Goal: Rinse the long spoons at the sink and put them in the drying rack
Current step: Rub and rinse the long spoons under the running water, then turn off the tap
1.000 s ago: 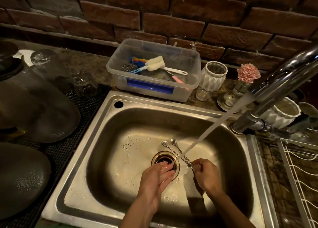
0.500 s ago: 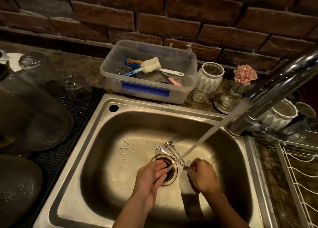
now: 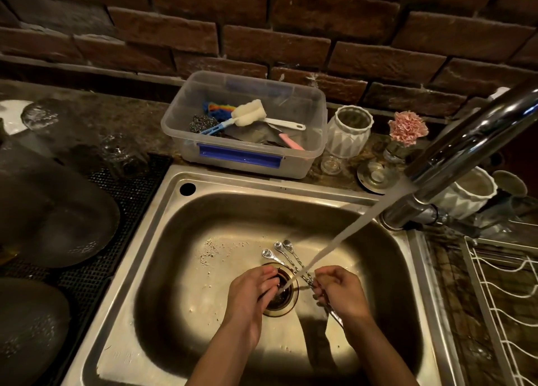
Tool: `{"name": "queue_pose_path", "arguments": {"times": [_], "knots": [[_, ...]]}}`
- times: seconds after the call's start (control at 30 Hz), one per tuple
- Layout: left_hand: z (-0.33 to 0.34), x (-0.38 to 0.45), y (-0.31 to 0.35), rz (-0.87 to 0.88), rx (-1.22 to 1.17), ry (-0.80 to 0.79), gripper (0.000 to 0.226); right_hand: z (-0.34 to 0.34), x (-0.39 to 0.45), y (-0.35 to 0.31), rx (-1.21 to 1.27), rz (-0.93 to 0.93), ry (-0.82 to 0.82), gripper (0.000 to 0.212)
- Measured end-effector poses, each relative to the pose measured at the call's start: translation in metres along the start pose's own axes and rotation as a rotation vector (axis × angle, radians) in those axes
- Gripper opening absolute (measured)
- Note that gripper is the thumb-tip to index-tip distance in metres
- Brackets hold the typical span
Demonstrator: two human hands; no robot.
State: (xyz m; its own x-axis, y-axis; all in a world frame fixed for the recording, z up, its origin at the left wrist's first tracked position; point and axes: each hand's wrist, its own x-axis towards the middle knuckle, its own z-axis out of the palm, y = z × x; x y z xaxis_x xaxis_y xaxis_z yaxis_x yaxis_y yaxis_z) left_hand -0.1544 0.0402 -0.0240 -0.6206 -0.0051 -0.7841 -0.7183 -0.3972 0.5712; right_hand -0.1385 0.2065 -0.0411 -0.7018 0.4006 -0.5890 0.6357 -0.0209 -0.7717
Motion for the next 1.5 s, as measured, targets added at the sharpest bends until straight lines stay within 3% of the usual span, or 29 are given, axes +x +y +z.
{"name": "queue_pose_path", "arguments": {"times": [0.23, 0.37, 0.53, 0.6, 0.67, 0.73, 0.8, 0.93, 1.17, 1.23, 1.33, 1.5], "knots": [[0.002, -0.006, 0.008, 0.015, 0.033, 0.01, 0.018, -0.022, -0.015, -0.013, 0.142, -0.044, 0.011, 0.015], [-0.001, -0.023, 0.008, 0.153, 0.219, 0.037, 0.025, -0.044, -0.024, -0.024, 0.16, -0.107, 0.032, 0.014], [-0.03, -0.056, -0.011, 0.566, 0.904, -0.002, 0.025, -0.08, -0.038, -0.049, 0.302, -0.156, 0.143, 0.012], [-0.048, -0.073, -0.021, 0.727, 1.242, -0.011, 0.038, -0.095, -0.043, -0.063, 0.332, -0.168, 0.22, 0.013], [-0.064, -0.088, -0.029, 0.769, 1.54, 0.048, 0.053, -0.109, -0.045, -0.077, 0.378, -0.151, 0.262, 0.009], [-0.079, -0.099, -0.032, 0.735, 1.66, 0.061, 0.057, -0.119, -0.041, -0.09, 0.404, -0.106, 0.292, 0.01], [-0.093, -0.106, -0.039, 0.742, 1.706, 0.072, 0.062, -0.128, -0.034, -0.098, 0.247, -0.084, 0.381, 0.019], [-0.109, -0.112, -0.052, 0.672, 1.828, 0.063, 0.067, -0.143, -0.025, -0.105, -0.352, -0.161, 0.648, 0.037], [-0.111, -0.111, -0.056, 0.688, 1.842, 0.04, 0.057, -0.159, -0.021, -0.115, -0.809, -0.214, 0.678, 0.045], [-0.111, -0.109, -0.058, 0.714, 1.844, 0.043, 0.054, -0.157, -0.023, -0.118, -0.91, -0.257, 0.711, 0.04], [-0.112, -0.109, -0.059, 0.737, 1.834, 0.039, 0.052, -0.153, -0.024, -0.12, -1.063, -0.378, 0.629, 0.026], [-0.113, -0.111, -0.062, 0.768, 1.837, 0.061, 0.052, -0.153, -0.023, -0.129, -1.21, -0.259, 0.571, 0.025]]}}
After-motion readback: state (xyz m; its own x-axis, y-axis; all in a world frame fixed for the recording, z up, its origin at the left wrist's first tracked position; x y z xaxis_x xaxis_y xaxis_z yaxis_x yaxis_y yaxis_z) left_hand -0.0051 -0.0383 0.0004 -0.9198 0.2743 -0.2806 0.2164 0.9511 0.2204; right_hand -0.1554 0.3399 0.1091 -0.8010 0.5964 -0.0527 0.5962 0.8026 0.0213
